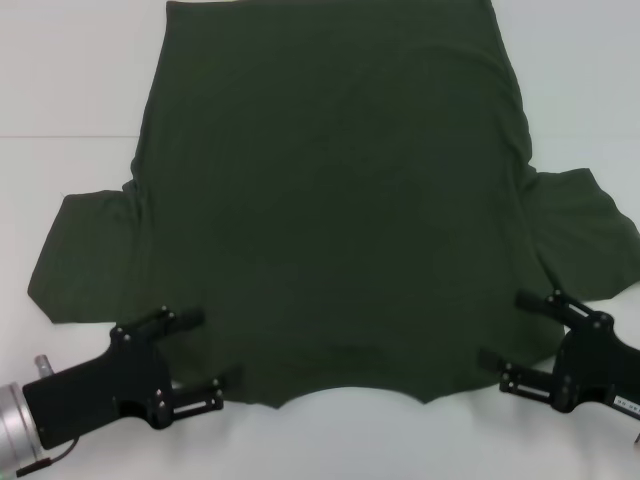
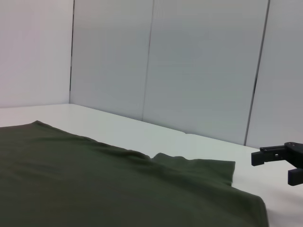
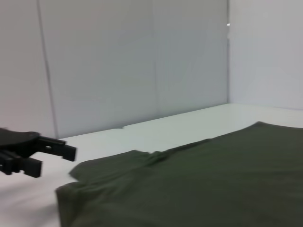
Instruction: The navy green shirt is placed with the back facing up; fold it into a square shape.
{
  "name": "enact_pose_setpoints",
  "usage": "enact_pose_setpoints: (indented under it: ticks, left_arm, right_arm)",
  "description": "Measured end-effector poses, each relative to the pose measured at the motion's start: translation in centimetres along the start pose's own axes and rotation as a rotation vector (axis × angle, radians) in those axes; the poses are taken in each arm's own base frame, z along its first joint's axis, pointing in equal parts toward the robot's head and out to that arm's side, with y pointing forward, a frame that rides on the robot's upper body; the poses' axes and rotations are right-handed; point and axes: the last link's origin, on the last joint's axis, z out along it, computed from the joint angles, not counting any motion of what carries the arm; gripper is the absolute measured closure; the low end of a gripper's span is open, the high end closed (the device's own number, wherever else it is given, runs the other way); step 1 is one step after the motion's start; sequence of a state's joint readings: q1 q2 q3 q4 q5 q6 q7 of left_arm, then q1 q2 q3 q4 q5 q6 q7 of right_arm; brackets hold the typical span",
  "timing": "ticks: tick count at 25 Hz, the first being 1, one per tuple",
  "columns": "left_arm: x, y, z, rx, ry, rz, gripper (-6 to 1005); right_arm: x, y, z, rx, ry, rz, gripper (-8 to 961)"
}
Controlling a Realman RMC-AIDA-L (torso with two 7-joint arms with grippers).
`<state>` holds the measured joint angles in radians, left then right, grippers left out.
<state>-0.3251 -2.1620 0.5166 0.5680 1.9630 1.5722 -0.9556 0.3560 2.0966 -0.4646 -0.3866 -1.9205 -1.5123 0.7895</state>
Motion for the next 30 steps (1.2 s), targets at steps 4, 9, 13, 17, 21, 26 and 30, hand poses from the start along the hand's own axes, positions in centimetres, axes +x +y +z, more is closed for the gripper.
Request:
enact_pose_setpoints:
  ticks: [4, 9, 13, 17, 21, 26, 30]
  left_arm:
    - [0.0, 0.6, 0.4, -0.073, -0.028, 0.02, 107]
    - [0.0, 0.9, 0.9, -0.103, -0.045, 0.03, 108]
    - [0.1, 0.6, 0.7, -0.085, -0.037, 0.028, 108]
    - [0.3, 0.1, 0.2, -0.044, -0.012, -0.011, 109]
    - [1.5, -1.3, -0.5, -0.016, -0.006, -0.224, 110]
    - [3.4, -3.5, -1.7, -0.009, -0.041, -0.487, 111]
    - [5.5, -5.8, -3.0, 0.016, -0.082, -0.672, 112]
  right_arm:
    - [0.0, 1.0, 0.4, -0.082, 0.01, -0.023, 9]
    - [0.0, 1.3, 0.6, -0.108, 0.016, -0.031, 9]
    - [0.0, 1.3, 0.5, -0.106, 0.016, -0.032, 10]
    - [0.0, 1.2, 0.5, -0.097, 0.014, -0.03, 10]
    - [0.0, 1.2, 0.5, -0.095, 0.013, -0.029, 10]
    - [0.0, 1.2, 0.6, -0.091, 0.014, -0.027, 11]
    - [0.0, 1.2, 0.6, -0.092, 0.015, -0.026, 11]
